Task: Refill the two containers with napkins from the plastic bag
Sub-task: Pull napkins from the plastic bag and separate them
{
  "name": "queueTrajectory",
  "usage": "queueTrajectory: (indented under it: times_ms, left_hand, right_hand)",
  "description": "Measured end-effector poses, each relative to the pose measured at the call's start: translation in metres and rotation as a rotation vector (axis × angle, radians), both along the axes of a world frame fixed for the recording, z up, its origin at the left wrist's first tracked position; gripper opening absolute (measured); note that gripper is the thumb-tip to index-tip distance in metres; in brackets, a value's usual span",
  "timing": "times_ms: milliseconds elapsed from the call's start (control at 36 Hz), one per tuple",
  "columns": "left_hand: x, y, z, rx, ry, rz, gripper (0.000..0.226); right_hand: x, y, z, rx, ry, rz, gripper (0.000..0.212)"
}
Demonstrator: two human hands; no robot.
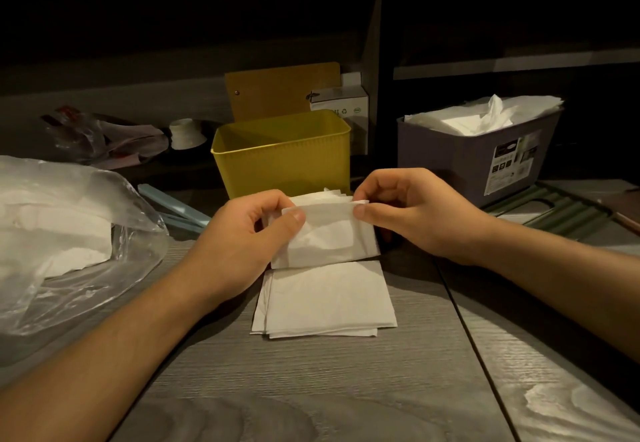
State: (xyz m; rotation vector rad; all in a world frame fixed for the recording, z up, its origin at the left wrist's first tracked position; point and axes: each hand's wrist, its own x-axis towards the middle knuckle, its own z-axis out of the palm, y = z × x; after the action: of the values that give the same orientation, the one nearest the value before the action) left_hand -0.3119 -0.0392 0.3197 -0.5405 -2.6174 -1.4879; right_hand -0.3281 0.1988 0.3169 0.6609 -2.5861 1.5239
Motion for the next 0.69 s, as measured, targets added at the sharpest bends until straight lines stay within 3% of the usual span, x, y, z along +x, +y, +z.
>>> queueTrajectory:
  times_ms: [83,250,389,500,694]
  left_hand:
    - [0.0,0.0009,0.0013,-0.005,-0.014,-0.029,0.035]
    - [-0.0011,-0.0002,-0.0019,-0.036,0.04,-0.024,0.02]
    - [0.0005,0.0011,-0.0014,0.002,0.058,-0.051,0.029]
    - [-0.0008,0.0001,-0.0019,0.011,0.043,-0.077,0.023]
    - [-0.0024,-0.0012,-0.0029,0.036,0.006,-0.086,0.018]
  right_hand:
    - [-0.0005,0.0006,0.0011,0.003,-0.002,-0.015,0.009]
    - [-0.0007,0.0018,0.0022,0.09,0.014,-0.028,0.021]
    - [-0.0013,0.0022,0.0027,0.173,0.048,-0.017,0.021]
    - [-0.0007,0.0024,0.0053,0.155,0.017,0.005,0.026]
    - [-0.0024,0.0046,0.0083,0.072,-0.075,0.034,0.012]
